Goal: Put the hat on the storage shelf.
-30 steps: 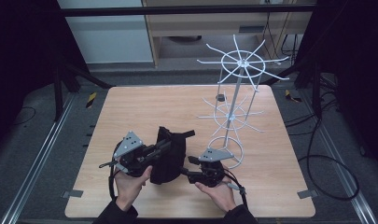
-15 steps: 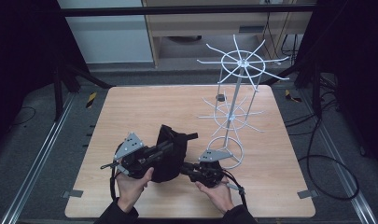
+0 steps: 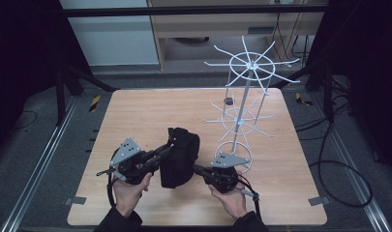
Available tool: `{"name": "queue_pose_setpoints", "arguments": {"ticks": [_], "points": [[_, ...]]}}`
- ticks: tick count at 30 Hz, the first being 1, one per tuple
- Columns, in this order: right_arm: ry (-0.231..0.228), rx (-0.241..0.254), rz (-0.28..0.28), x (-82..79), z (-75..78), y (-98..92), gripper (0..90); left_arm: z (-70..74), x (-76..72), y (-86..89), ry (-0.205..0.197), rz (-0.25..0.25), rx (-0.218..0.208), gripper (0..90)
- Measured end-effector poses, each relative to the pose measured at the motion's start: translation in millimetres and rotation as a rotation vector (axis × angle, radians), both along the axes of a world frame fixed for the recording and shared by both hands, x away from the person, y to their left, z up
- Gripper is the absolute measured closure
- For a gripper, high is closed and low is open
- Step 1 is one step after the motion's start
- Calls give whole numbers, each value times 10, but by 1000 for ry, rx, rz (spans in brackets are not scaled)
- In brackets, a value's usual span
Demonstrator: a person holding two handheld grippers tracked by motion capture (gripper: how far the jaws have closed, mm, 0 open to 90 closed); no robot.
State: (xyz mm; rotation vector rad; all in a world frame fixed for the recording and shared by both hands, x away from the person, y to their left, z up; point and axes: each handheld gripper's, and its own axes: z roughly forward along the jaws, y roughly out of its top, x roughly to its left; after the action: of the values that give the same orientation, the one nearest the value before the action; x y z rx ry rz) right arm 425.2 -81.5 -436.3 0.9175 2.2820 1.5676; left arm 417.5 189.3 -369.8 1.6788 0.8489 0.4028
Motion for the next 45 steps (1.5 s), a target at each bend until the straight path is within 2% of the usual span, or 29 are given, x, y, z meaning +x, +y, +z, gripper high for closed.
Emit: {"name": "queue_pose_setpoints", "arguments": {"ticks": [3, 5, 7, 9, 12, 13, 14, 17, 19, 20, 21, 24, 27, 32, 35, 36, 37, 38, 41, 45], "points": [[-8, -27, 12, -18, 27, 49, 900, -75, 15, 111, 15, 28, 18, 804], [-13, -79, 21, -27, 43, 150, 900, -120, 20, 172, 17, 47, 37, 795], [-16, -88, 22, -26, 47, 175, 900, -159, 27, 231, 24, 61, 48, 791], [-14, -117, 25, -15, 83, 274, 900, -219, 29, 333, 32, 87, 65, 776], [-9, -124, 26, 1, 112, 346, 900, -272, 28, 417, 40, 112, 83, 764], [-13, -139, 30, 14, 130, 442, 900, -296, 30, 456, 46, 122, 90, 761], [-13, -139, 30, 14, 130, 442, 900, -322, 32, 495, 52, 132, 96, 761], [-27, -163, 36, 24, 131, 603, 900, -411, 37, 628, 71, 169, 117, 757], [-39, -158, 32, 44, 123, 749, 893, -478, 55, 716, 92, 194, 132, 750], [-39, -158, 32, 44, 123, 749, 893, -478, 55, 716, 92, 194, 132, 748], [-55, -137, 28, 71, 113, 828, 873, -546, 76, 797, 111, 217, 145, 747], [-62, -130, 23, 98, 92, 895, 846, -616, 104, 873, 131, 237, 159, 744], [-63, -123, 27, 132, 41, 970, 797, -756, 178, 999, 174, 270, 190, 744], [-79, -138, 16, 130, 34, 945, 753, -865, 249, 1068, 208, 283, 226, 740], [-82, -133, -8, 131, 41, 817, 729, -961, 305, 1100, 242, 296, 258, 721], [-82, -133, -8, 131, 41, 817, 729, -961, 305, 1100, 242, 296, 258, 716], [-81, -130, -23, 134, 38, 740, 719, -995, 323, 1098, 252, 301, 278, 705], [-79, -128, -29, 137, 34, 702, 715, -995, 323, 1098, 252, 301, 278, 688], [-71, -132, -47, 138, 22, 602, 702, -1012, 335, 1082, 231, 315, 321, 614], [-72, -144, -60, 109, 39, 478, 682, -975, 310, 1086, 221, 334, 323, 532]]}}
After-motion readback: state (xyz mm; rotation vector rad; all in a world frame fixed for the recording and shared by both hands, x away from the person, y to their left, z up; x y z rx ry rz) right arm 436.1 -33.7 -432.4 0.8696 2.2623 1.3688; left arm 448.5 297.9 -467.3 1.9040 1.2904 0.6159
